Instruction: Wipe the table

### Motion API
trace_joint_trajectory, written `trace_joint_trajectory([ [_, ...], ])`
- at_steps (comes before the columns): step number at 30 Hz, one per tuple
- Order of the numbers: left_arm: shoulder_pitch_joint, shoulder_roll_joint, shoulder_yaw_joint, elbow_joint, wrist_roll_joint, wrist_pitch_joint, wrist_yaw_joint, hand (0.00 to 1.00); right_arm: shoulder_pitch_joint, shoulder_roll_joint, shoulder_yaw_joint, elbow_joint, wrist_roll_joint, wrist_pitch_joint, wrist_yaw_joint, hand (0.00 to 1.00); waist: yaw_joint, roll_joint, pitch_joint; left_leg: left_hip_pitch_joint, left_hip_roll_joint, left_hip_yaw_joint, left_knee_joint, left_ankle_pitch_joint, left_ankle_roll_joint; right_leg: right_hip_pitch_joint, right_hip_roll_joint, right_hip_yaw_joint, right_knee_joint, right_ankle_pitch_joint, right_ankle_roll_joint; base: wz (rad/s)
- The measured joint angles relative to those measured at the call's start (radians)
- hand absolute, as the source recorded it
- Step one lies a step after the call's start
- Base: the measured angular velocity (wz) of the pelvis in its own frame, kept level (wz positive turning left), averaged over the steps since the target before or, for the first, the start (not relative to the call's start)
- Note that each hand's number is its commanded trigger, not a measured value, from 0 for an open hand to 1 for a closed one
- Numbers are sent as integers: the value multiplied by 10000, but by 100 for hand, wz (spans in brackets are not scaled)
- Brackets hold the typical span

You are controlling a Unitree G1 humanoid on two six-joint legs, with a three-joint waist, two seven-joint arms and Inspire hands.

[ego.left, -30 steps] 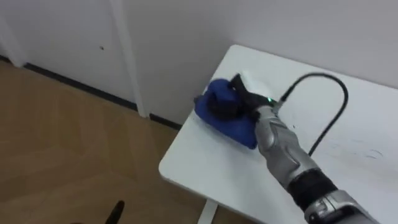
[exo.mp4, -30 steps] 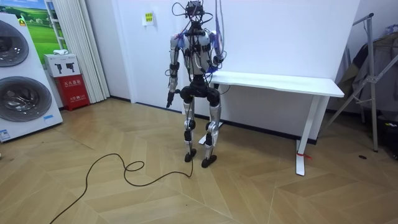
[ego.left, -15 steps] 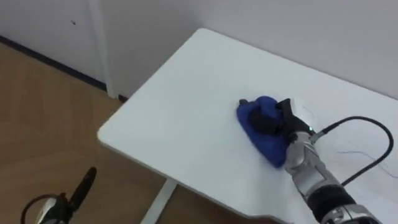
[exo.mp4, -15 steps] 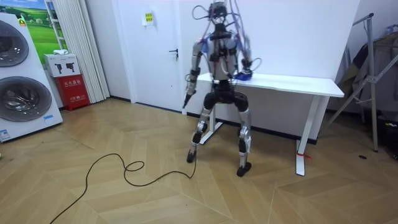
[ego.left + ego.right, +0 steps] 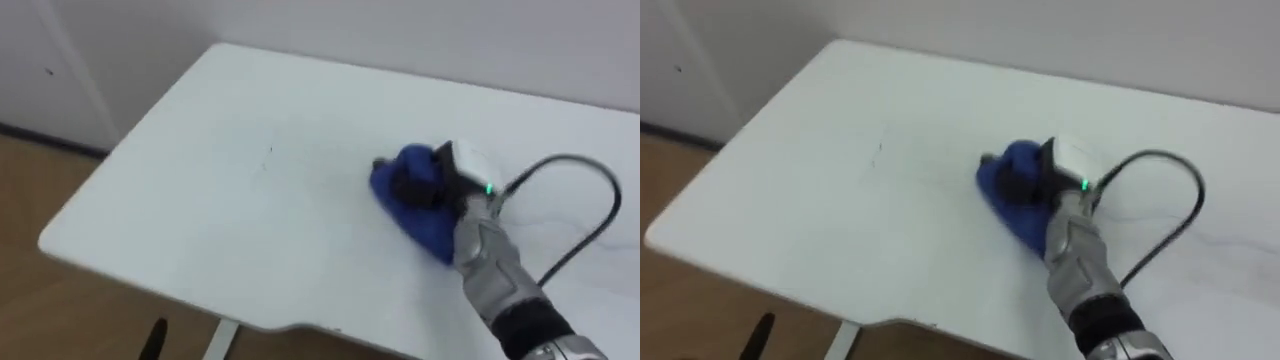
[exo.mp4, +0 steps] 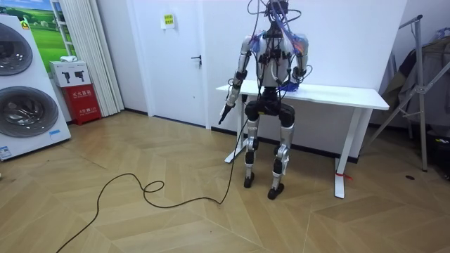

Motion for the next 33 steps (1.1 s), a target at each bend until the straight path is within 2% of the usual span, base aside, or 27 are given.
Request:
trace_joint_trajectory([
  [1, 120, 24, -1, -104, -51, 7, 106, 0, 67, -172, -12, 98, 264, -245, -338, 100, -283, -51, 18, 1, -131, -238, -174, 121, 25, 107, -98, -318, -135, -6, 32, 75],
  [2, 171, 34, 23, -172, -53, -11, 175, 0, 184, -271, -94, 173, 391, -449, -547, 100, -425, -82, 19, 1, -190, -379, -255, 159, 33, 179, -126, -450, -224, -26, 65, 79],
  [4, 306, 165, 155, -245, 0, -51, 314, 0, 813, -391, -820, 588, 775, -1324, -1480, 100, -799, -240, 11, 84, -349, -744, -420, 184, 40, 535, -225, -839, -572, -72, 145, 60],
  [5, 329, 183, 285, -270, 96, -67, 360, 0, 1015, -444, -1044, 625, 785, -1494, -1697, 100, -965, -295, -1, 87, -398, -828, -426, 183, 43, 647, -226, -984, -677, -76, 179, 66],
  [6, 321, 241, 656, -343, 331, -105, 395, 0, 1460, -552, -1673, 666, 848, -1773, -2036, 100, -1266, -451, -1, 101, -491, -1042, -436, 174, 58, 906, -223, -1283, -889, -103, 258, 66],
  [8, 312, 402, 1018, -469, 565, -157, 418, 0, 2060, -898, -2411, 912, 1281, -1931, -2440, 100, -1371, -674, -40, 143, -540, -1050, -436, 121, 127, 1144, -223, -1453, -1140, -69, 339, 34],
  [9, 325, 496, 1321, -504, 739, -231, 450, 0, 2336, -1203, -2847, 1297, 1580, -2004, -2570, 100, -1381, -810, -104, 194, -552, -1033, -437, 50, 146, 1271, -196, -1453, -1282, -22, 401, 0],
  [10, 337, 602, 1528, -525, 758, -251, 516, 0, 2519, -1496, -3271, 1771, 1878, -2008, -2641, 100, -1415, -914, -124, 308, -559, -1022, -437, -34, 177, 1423, -185, -1450, -1360, 25, 465, 0],
  [13, 401, 701, 1743, -525, 762, -255, 679, 0, 3150, -2081, -4154, 2532, 2426, -1942, -2658, 100, -1450, -945, -151, 578, -569, -1007, -412, -204, 265, 1739, -163, -1421, -1501, 197, 554, -4],
  [17, 410, 635, 1727, -515, 731, -313, 687, 0, 3410, -2169, -4292, 2320, 2417, -1763, -2649, 100, -1399, -865, -116, 705, -535, -815, -357, -365, 307, 1835, -150, -1230, -1612, 281, 603, -27],
  [20, 363, 446, 1274, -449, 703, -337, 652, 0, 2896, -1913, -4026, 1982, 2367, -983, -2673, 100, -1305, -695, -96, 794, -500, -546, -378, -382, 322, 1787, -154, -907, -1595, 293, 606, -33],
  [22, 187, 236, 822, -148, 723, -326, 645, 0, 2424, -1650, -3223, 1263, 2185, -82, -2475, 100, -1070, -540, -72, 776, -356, -240, -422, -384, 271, 1593, -86, -671, -1505, 386, 511, -46],
  [23, 151, 187, 708, -71, 728, -319, 644, 0, 2291, -1532, -2870, 911, 2161, 159, -2337, 100, -982, -517, -78, 758, -307, -164, -433, -375, 244, 1515, -63, -594, -1421, 405, 480, -65],
  [24, 71, 149, 392, 201, 750, -312, 623, 0, 1756, -1230, -1836, 405, 1951, 506, -1951, 100, -738, -438, -35, 729, -268, -190, -445, -352, 244, 1331, 16, -500, -1342, 477, 361, -68],
  [25, -24, 120, 265, 362, 759, -227, 562, 0, 1008, -785, -768, 65, 1289, 700, -1337, 100, -713, -470, -32, 632, -186, -184, -437, -311, 192, 1159, 87, -540, -1279, 524, 288, -54],
  [26, -97, 107, 171, 396, 758, -207, 531, 0, 681, -528, -309, -167, 972, 768, -1047, 100, -688, -447, 10, 577, -172, -247, -442, -295, 124, 1099, 120, -566, -1270, 540, 261, -14],
  [27, -253, 35, 16, 409, 761, -169, 405, 0, 30, -68, 494, -587, 557, 834, -580, 100, -509, -445, 29, 482, -162, -369, -469, -226, 72, 956, 177, -592, -1286, 569, 207, 18],
  [28, -401, -102, -13, 403, 766, -100, 285, 0, -630, 369, 1009, -674, 316, 697, -217, 100, -375, -400, 123, 441, -174, -485, -547, -129, 39, 882, 197, -721, -1348, 574, 185, 26],
  [29, -477, -186, -15, 368, 764, -52, 209, 0, -888, 501, 1198, -670, 304, 593, -102, 100, -197, -398, 132, 409, -190, -555, -604, -63, 56, 888, 207, -785, -1425, 581, 170, 43],
  [31, -426, -254, -178, 188, 759, -3, 122, 0, -1436, 679, 1408, -677, 312, 357, 160, 100, 388, -460, 122, 371, -348, -915, -914, 201, 94, 898, 114, -1163, -1504, 545, 190, 58],
  [33, -15, -215, -156, -63, 760, 75, 134, 0, -1359, 624, 1341, -522, 301, 271, 157, 100, 493, -491, 115, 389, -460, -1250, -960, 269, 114, 1077, 46, -1481, -1553, 527, 214, 67],
])
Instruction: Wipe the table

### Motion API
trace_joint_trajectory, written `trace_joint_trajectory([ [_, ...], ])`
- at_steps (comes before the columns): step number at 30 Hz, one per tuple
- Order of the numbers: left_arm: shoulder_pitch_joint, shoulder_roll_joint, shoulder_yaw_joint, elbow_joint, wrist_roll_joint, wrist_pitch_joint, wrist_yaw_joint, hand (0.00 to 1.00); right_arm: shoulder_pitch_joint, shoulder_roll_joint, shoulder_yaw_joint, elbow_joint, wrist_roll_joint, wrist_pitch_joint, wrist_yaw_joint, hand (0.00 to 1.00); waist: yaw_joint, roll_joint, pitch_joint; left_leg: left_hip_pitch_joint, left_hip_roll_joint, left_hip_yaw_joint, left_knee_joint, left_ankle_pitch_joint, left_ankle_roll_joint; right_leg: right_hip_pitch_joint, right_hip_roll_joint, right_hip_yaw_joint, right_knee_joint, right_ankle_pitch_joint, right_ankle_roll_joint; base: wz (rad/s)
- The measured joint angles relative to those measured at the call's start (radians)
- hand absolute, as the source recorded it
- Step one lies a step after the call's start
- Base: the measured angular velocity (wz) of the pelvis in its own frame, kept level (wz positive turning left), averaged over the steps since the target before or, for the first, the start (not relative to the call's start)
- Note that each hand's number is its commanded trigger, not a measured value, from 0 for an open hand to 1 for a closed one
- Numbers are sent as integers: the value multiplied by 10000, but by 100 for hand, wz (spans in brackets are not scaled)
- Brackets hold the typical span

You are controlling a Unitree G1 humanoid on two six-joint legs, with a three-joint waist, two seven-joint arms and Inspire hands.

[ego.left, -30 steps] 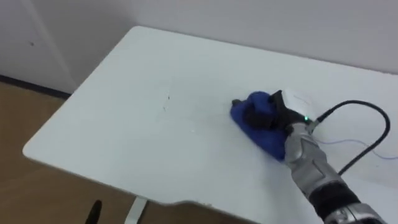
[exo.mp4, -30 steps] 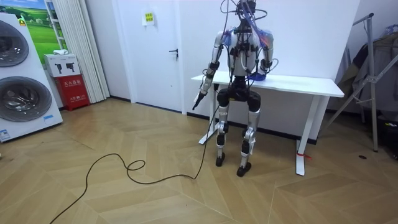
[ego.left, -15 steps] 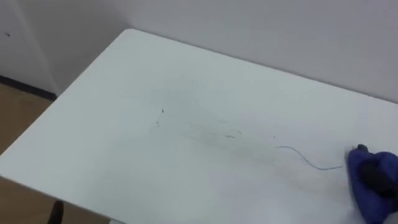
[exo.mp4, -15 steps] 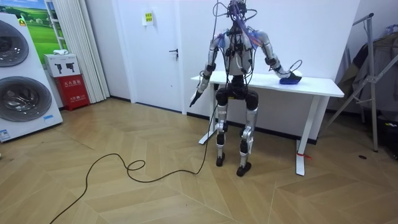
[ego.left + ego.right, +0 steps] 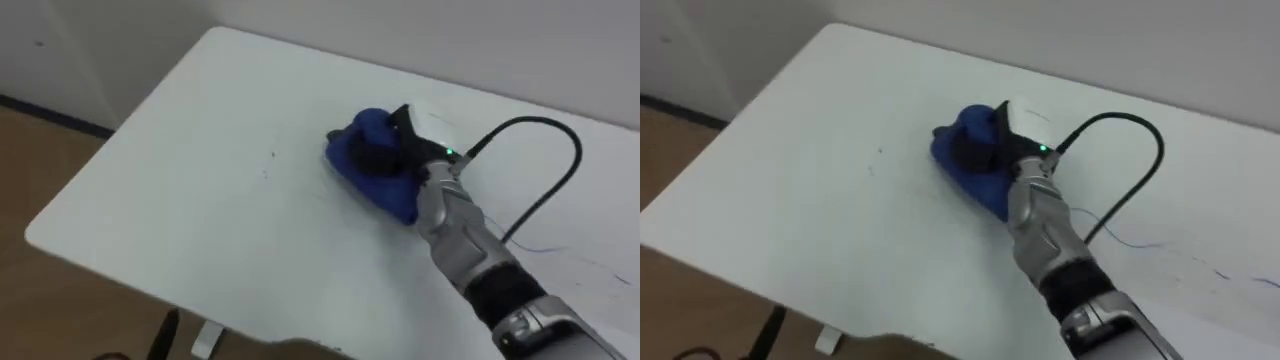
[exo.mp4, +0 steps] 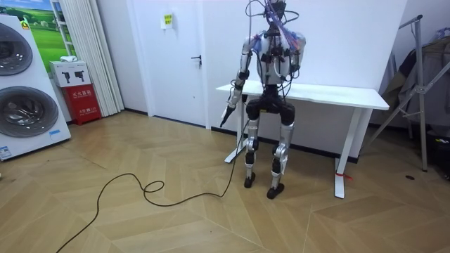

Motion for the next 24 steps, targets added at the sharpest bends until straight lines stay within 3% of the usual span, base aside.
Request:
trace_joint_trajectory([
  [2, 327, 36, 72, -189, 5, 62, 22, 0, 486, -143, -270, 332, -1, -163, -57, 100, -19, -78, 12, 34, -112, -303, 6, -15, 36, 222, -61, -147, -99, -26, 43, 57],
  [3, 485, 25, 244, -208, 20, 55, 27, 0, 988, -241, -642, 779, 82, -440, -152, 100, -27, -87, 14, 75, -130, -399, 48, -51, 92, 333, -103, -145, -90, -43, 72, 33],
  [4, 771, 39, 506, -307, 196, 55, 34, 0, 1725, -269, -1146, 584, 275, -998, -603, 100, -208, -88, 13, 172, -197, -438, 61, -90, 149, 474, -145, -182, -128, -54, 92, 26],
  [5, 979, 63, 646, -447, 361, 67, 46, 0, 1985, -324, -1250, 578, 318, -1223, -799, 100, -353, -97, 8, 243, -248, -437, 61, -109, 178, 580, -182, -206, -181, -66, 136, 16],
  [7, 1597, 180, 971, -878, 881, -18, 118, 0, 3024, -707, -1831, 583, 348, -1886, -1519, 100, -862, -66, -13, 535, -403, -451, 51, -225, 316, 942, -296, -163, -263, -145, 305, 9],
  [10, 1675, 440, 1299, -907, 1261, -119, 143, 0, 4310, -1308, -2793, 636, 855, -2334, -2265, 100, -1237, -188, -88, 775, -453, -288, 44, -301, 416, 1114, -377, -28, -244, -142, 422, -11],
  [11, 1668, 465, 1391, -907, 1266, -149, 146, 0, 4563, -1403, -2989, 647, 991, -2371, -2389, 100, -1329, -202, -106, 789, -457, -282, 71, -322, 436, 1138, -382, -12, -247, -131, 441, -26],
  [13, 1662, 453, 1731, -911, 1256, -242, 291, 0, 5276, -1684, -3785, 876, 1381, -2398, -2792, 100, -1631, -194, -222, 833, -458, -173, 202, -450, 474, 1217, -382, 176, -248, -78, 528, -24],
  [14, 1657, 448, 1796, -911, 1257, -245, 297, 0, 5330, -1724, -3976, 1060, 1471, -2419, -2890, 100, -1746, -181, -228, 831, -460, -177, 259, -473, 486, 1273, -381, 178, -247, -68, 541, -11],
  [15, 1609, 437, 1918, -912, 1267, -321, 302, 0, 5463, -1756, -4426, 1345, 1586, -2420, -3018, 100, -1942, -168, -237, 917, -464, -180, 312, -509, 505, 1385, -385, 198, -239, -58, 558, -5],
  [17, 1514, 423, 1948, -1102, 1265, -408, 308, 0, 5585, -1811, -4914, 1483, 1707, -2410, -3047, 100, -1971, -144, -248, 909, -438, -116, 458, -617, 463, 1401, -384, 213, -235, -55, 564, -12],
  [20, 1254, 298, 1489, -1117, 880, -496, 508, 0, 5388, -1922, -4812, 1529, 1800, -2163, -3032, 100, -1995, 42, -268, 892, -402, -48, 579, -613, 459, 1366, -363, 310, -176, -22, 571, -20],
  [23, 978, 43, 933, -744, 601, -451, 569, 0, 4433, -1550, -4212, 1071, 1632, -852, -2628, 100, -1528, 361, -255, 951, -375, -115, 508, -601, 469, 1006, -256, 775, 37, 103, 418, -76],
  [24, 905, -20, 739, -628, 654, -289, 542, 0, 3906, -1250, -3462, 365, 1336, -157, -2014, 100, -1240, 413, -251, 904, -346, -142, 437, -581, 453, 724, -196, 823, 175, 185, 285, -114],
])
